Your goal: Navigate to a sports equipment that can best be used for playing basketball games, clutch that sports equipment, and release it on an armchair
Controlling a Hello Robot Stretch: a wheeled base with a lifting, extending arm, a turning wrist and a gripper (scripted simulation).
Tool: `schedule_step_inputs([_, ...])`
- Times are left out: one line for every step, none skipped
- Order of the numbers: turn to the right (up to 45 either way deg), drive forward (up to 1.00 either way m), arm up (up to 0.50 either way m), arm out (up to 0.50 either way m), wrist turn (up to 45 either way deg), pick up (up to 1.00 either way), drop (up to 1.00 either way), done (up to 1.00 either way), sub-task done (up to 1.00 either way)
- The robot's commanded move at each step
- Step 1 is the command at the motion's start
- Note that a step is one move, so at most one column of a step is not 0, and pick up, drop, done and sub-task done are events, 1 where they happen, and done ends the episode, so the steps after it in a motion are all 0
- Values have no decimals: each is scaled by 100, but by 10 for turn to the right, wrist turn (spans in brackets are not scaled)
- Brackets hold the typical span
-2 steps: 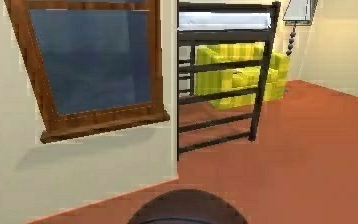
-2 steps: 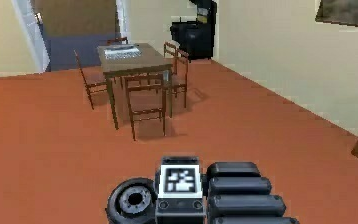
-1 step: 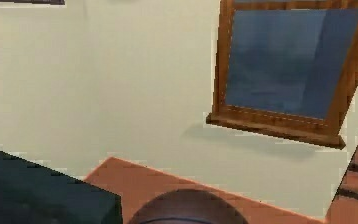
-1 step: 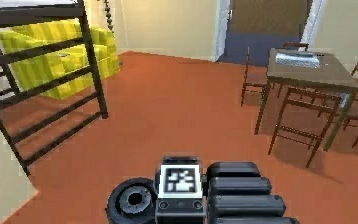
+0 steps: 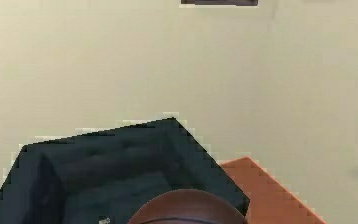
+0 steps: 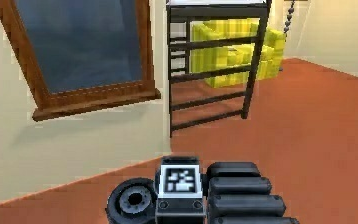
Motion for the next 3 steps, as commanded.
schedule_step_inputs([-390,0,0,0,0,0,0,0,0])
schedule_step_inputs([450,0,0,0,0,0,0,0,0])
schedule_step_inputs([450,0,0,0,0,0,0,0,0])
